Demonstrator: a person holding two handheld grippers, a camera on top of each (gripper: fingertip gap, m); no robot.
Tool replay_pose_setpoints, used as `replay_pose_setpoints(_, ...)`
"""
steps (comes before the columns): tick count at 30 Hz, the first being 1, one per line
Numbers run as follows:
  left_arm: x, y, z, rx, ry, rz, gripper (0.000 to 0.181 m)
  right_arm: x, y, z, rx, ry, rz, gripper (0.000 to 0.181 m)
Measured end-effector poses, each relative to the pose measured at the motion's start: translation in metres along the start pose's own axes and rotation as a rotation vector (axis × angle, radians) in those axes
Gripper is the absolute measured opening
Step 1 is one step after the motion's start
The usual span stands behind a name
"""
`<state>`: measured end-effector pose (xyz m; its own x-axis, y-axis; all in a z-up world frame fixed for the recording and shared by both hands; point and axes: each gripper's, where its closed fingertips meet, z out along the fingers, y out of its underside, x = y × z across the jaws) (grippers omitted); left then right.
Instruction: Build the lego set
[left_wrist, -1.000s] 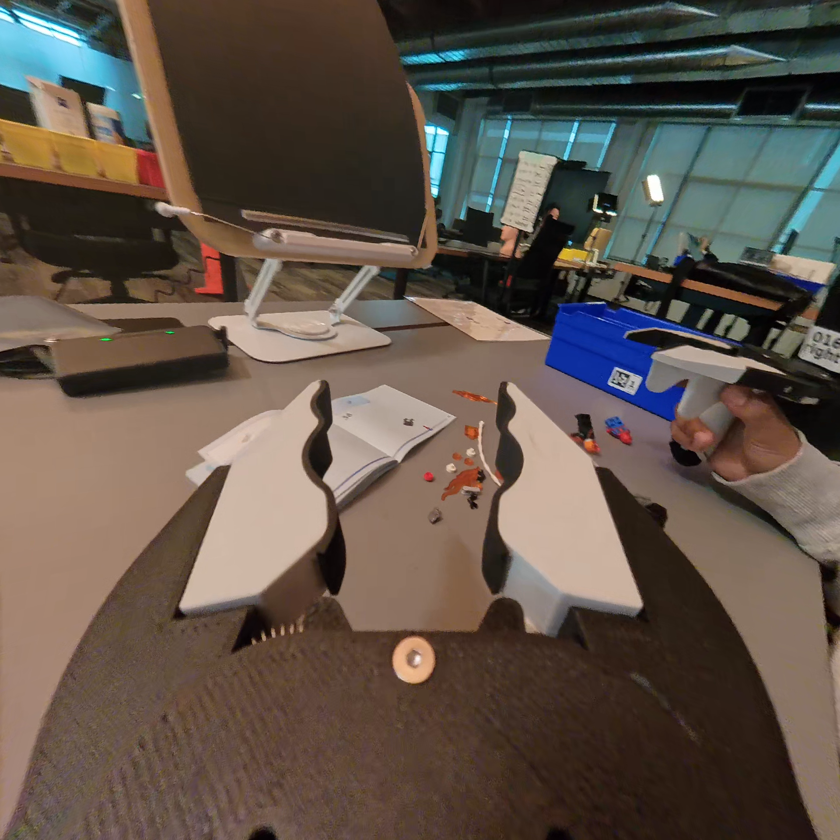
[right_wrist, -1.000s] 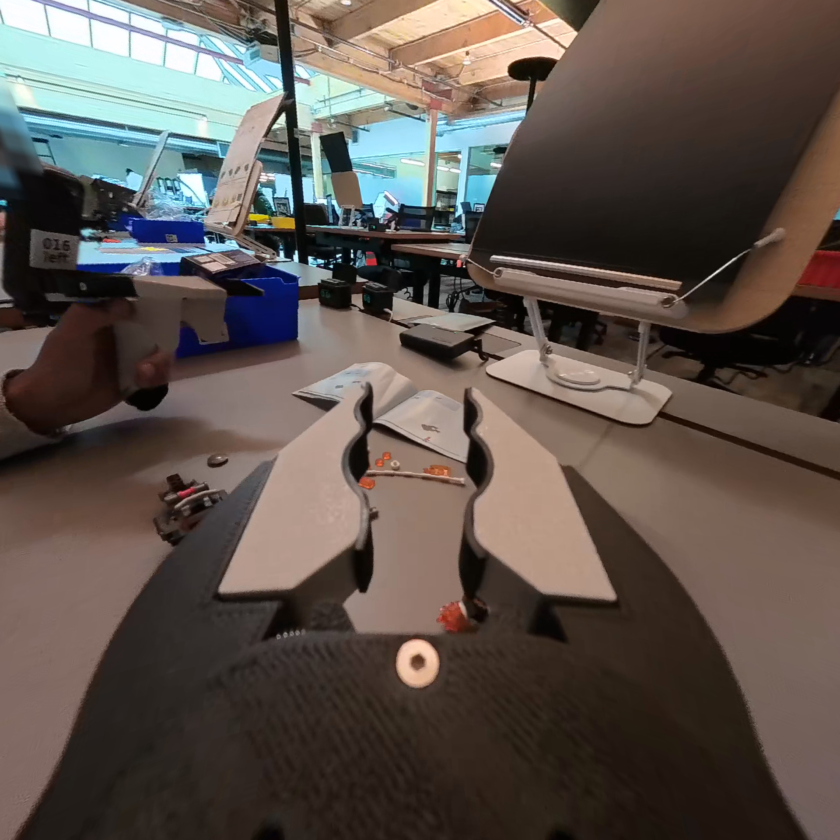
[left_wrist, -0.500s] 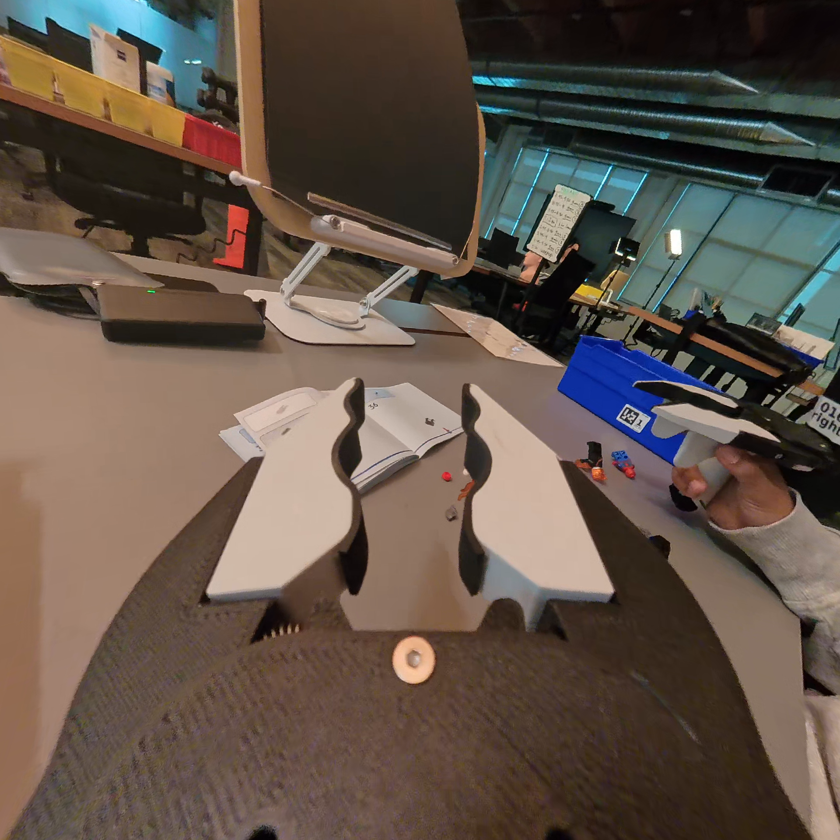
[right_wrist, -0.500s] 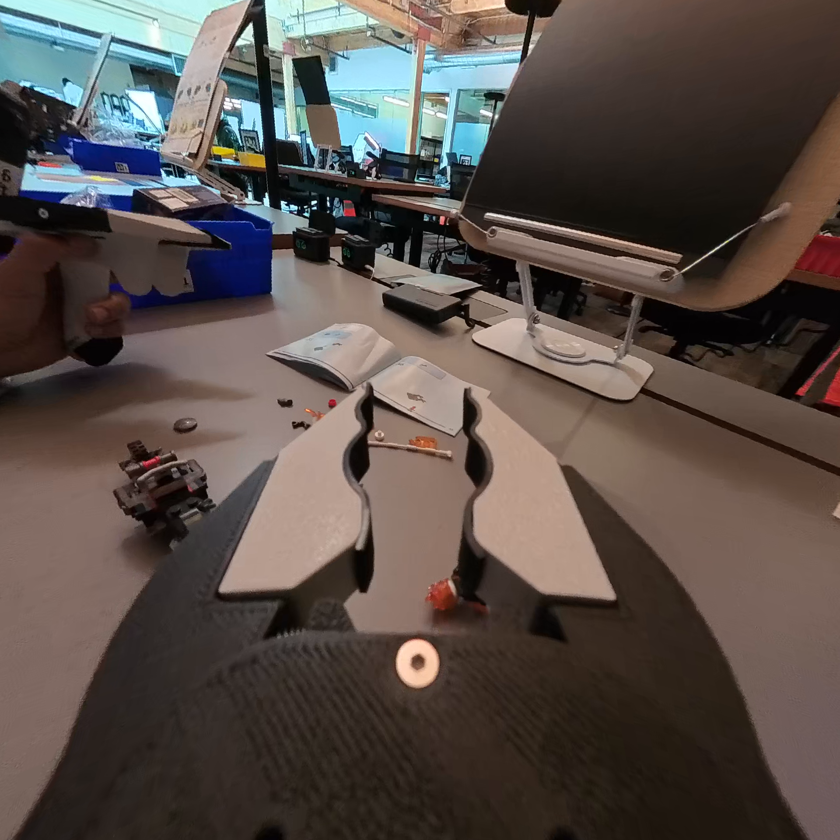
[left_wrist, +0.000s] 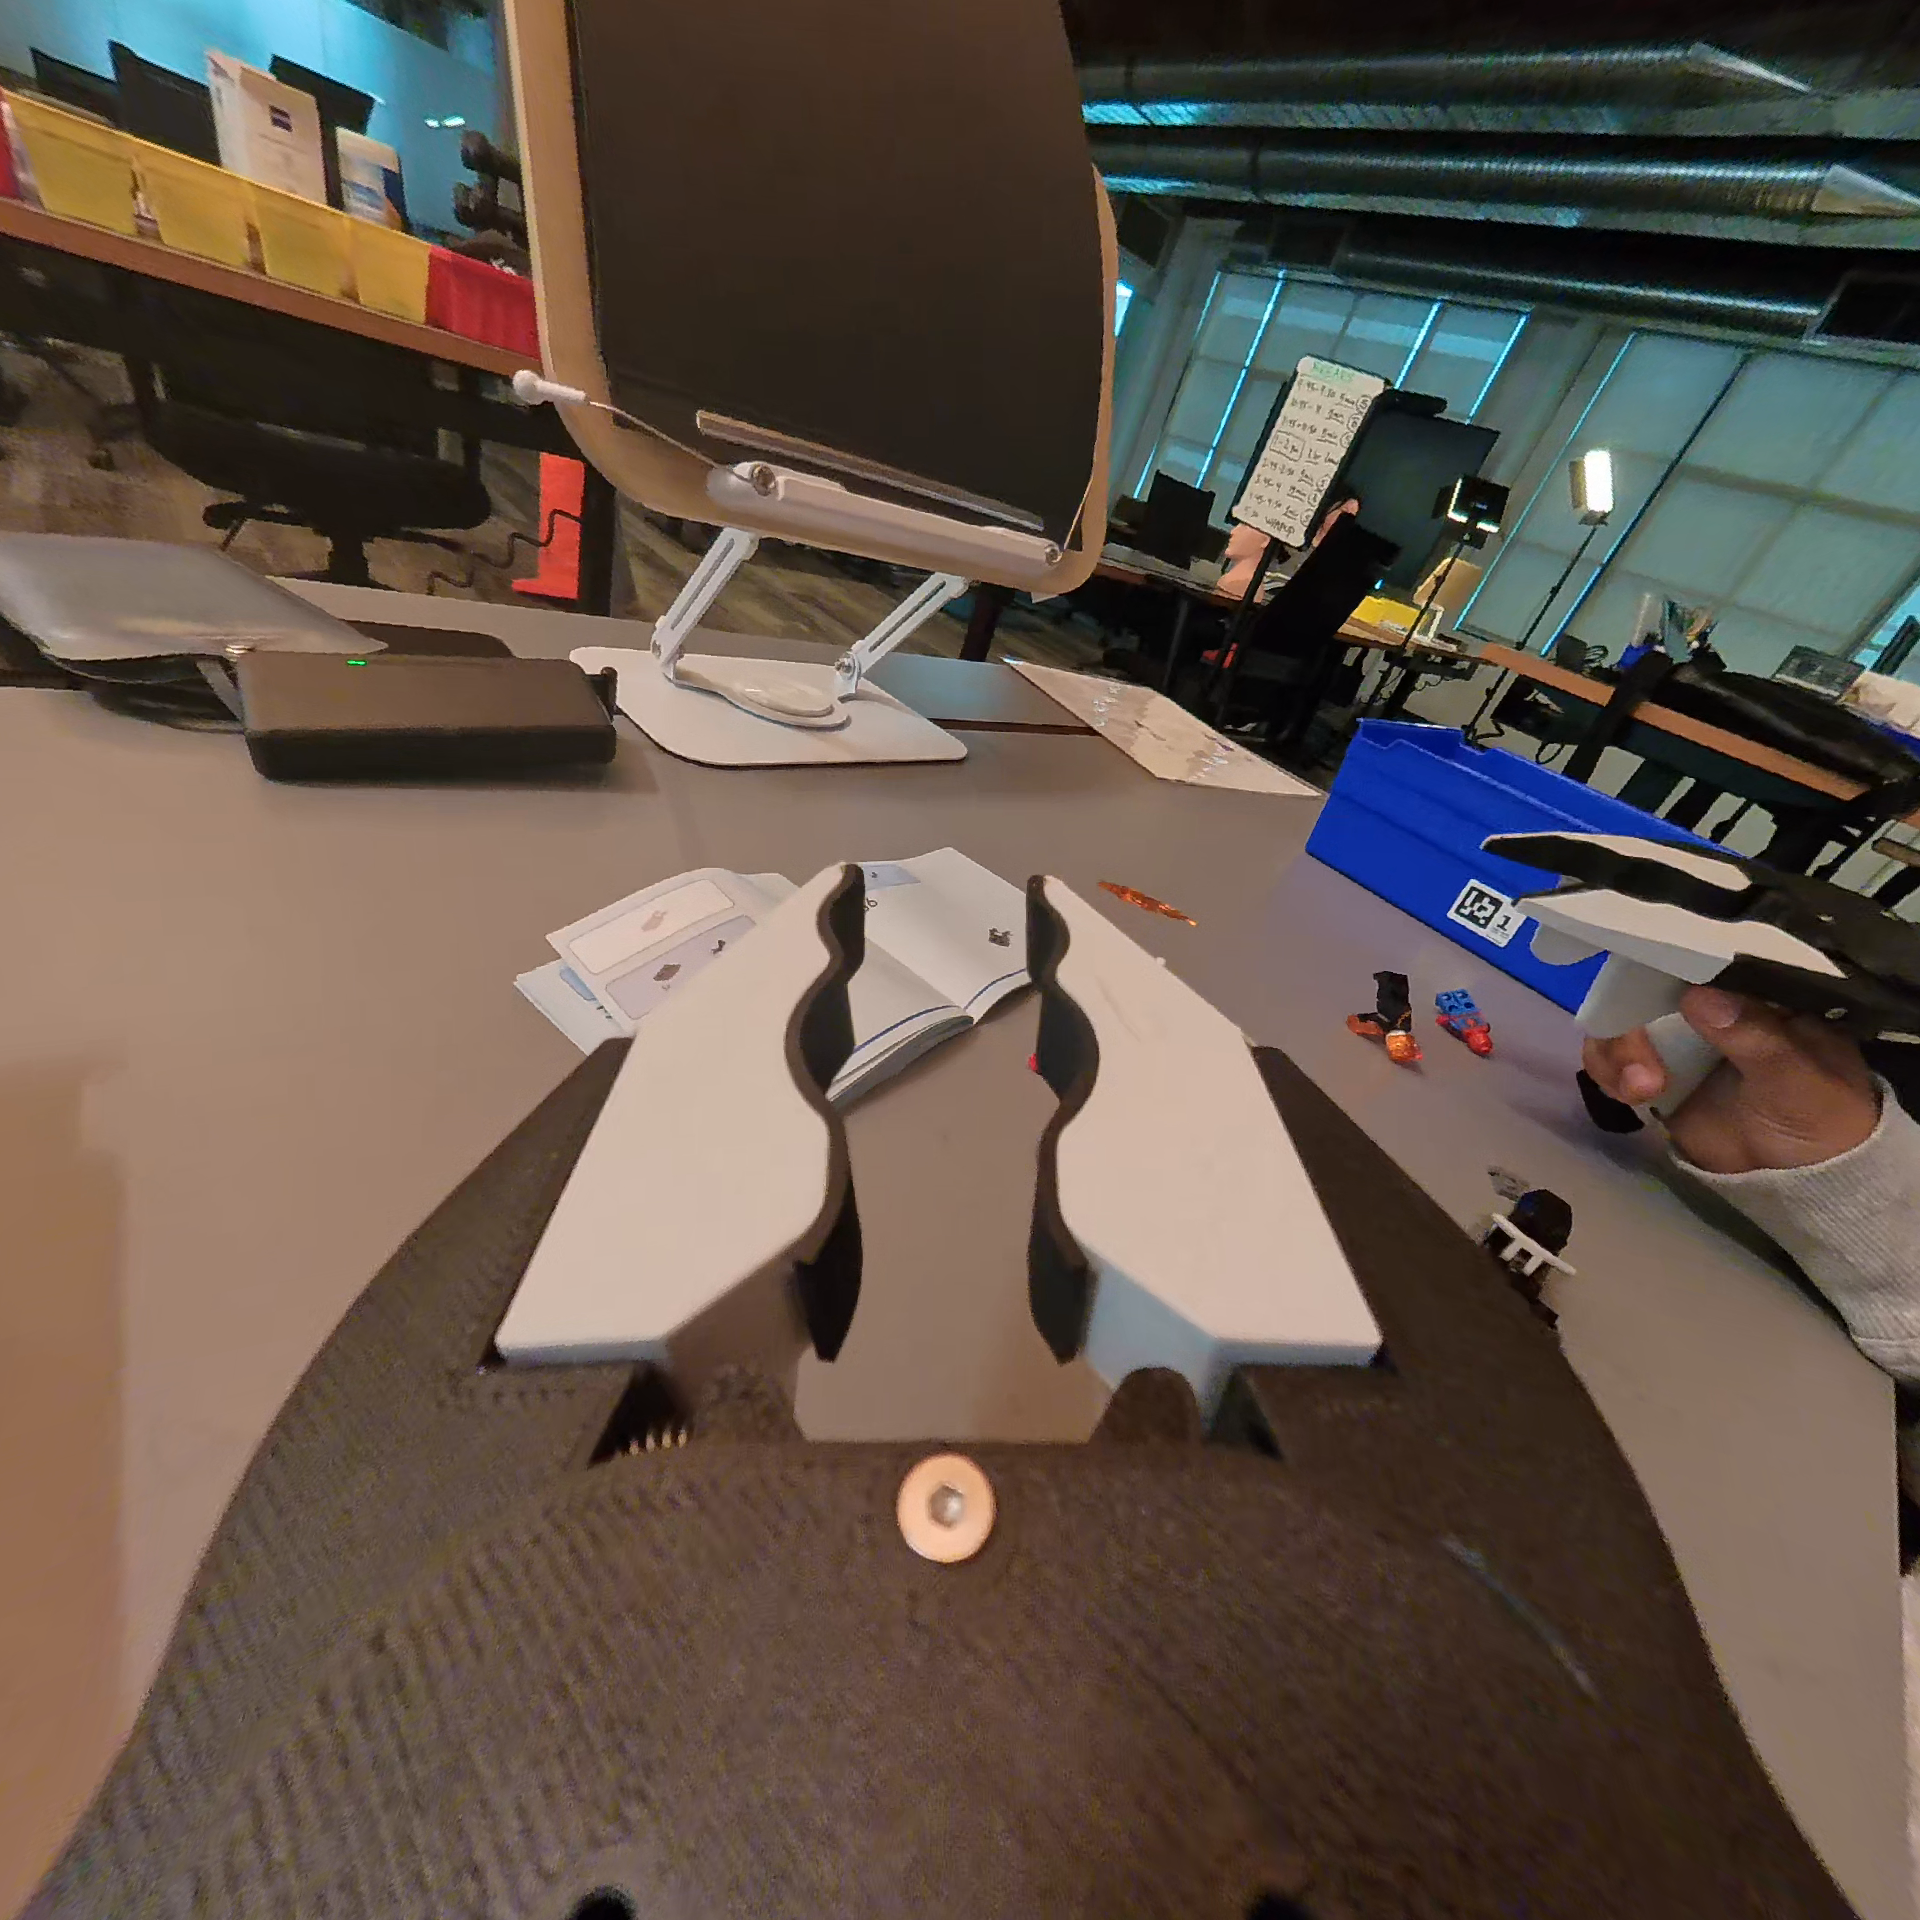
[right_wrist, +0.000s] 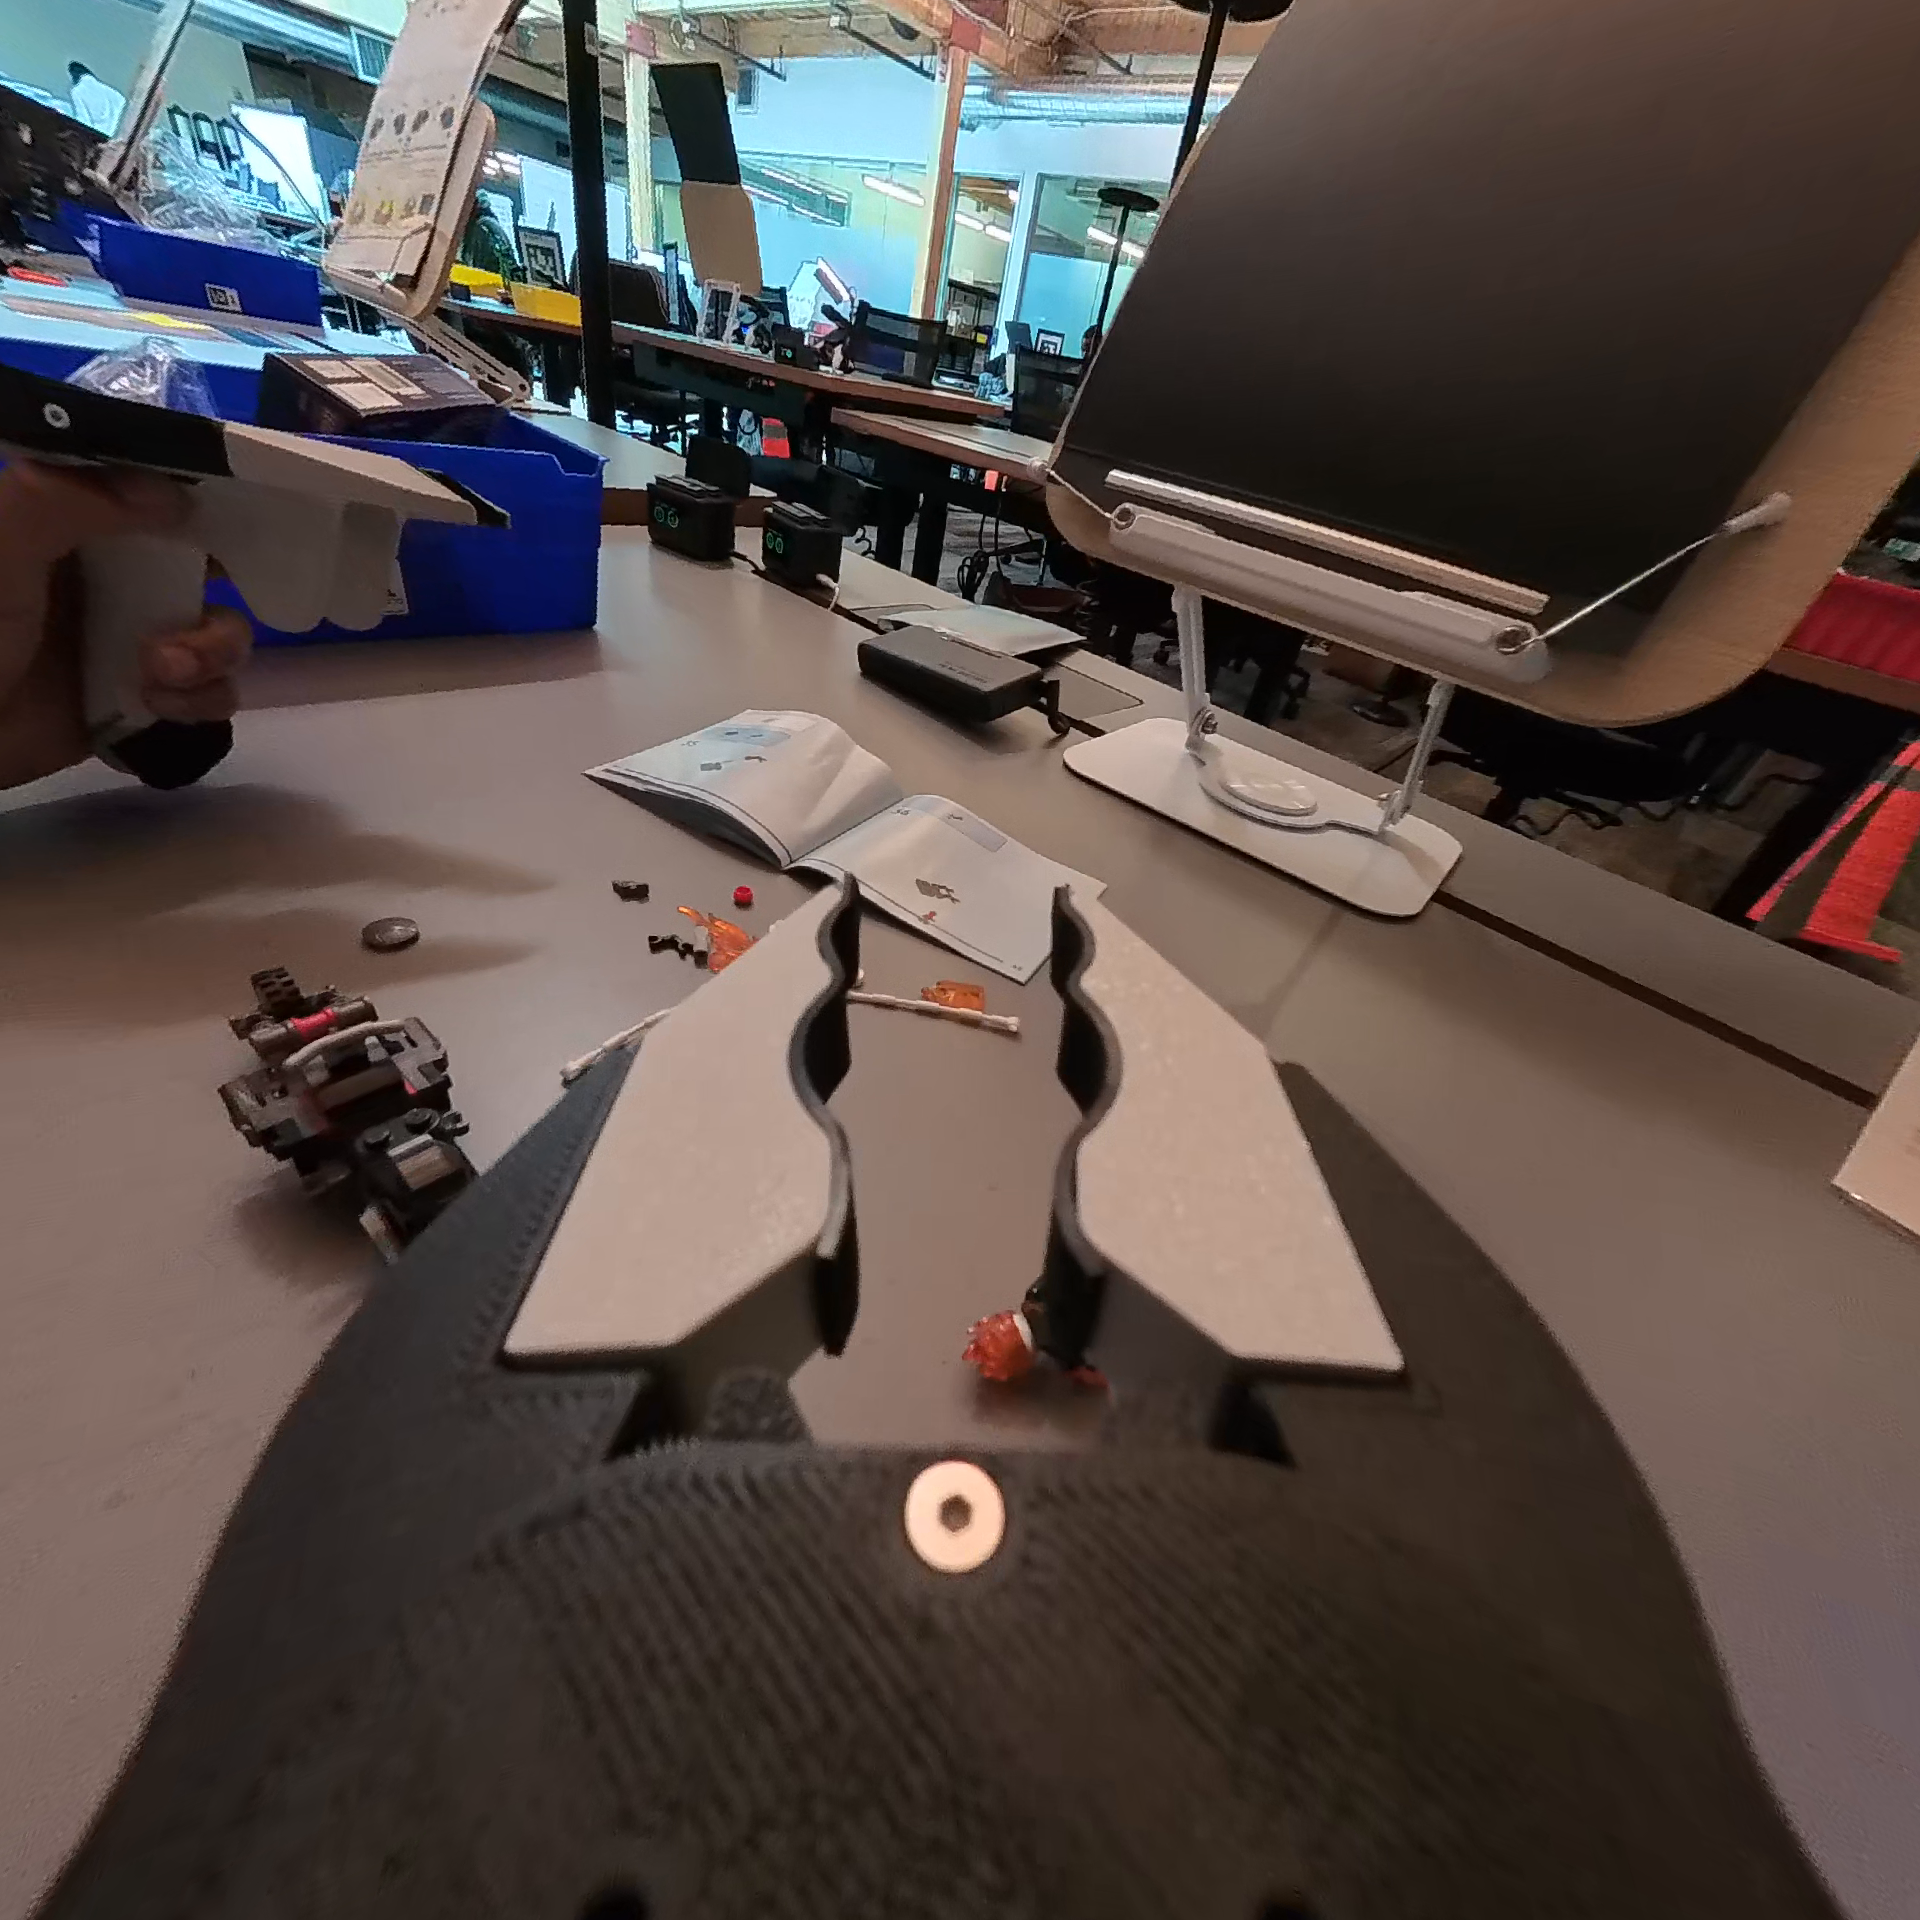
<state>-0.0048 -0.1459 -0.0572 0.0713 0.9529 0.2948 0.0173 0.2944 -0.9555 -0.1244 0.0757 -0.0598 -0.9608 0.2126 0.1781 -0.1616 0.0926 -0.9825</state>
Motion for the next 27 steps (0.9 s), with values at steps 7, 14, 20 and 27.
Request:
replay_pose_setpoints(7, 0.001, 0.002, 0.001, -0.008, 0.021, -0.021, 0.032, -0.001, 0.001, 0.002, -0.01, 0.001, -0.019, 0.035)
replay_pose_setpoints(14, 0.003, 0.005, 0.003, -0.024, 0.037, -0.029, 0.033, -0.002, 0.001, 0.001, -0.004, -0.005, -0.007, 0.035)
replay_pose_setpoints(20, 0.02, 0.021, 0.011, -0.121, 0.097, 0.039, 0.033, -0.003, 0.002, 0.002, -0.011, -0.01, -0.007, 0.035)
replay_pose_setpoints(27, 0.05, 0.066, 0.027, -0.364, 0.149, 0.249, 0.023, -0.002, 0.003, 0.002, -0.017, -0.008, -0.007, 0.035)
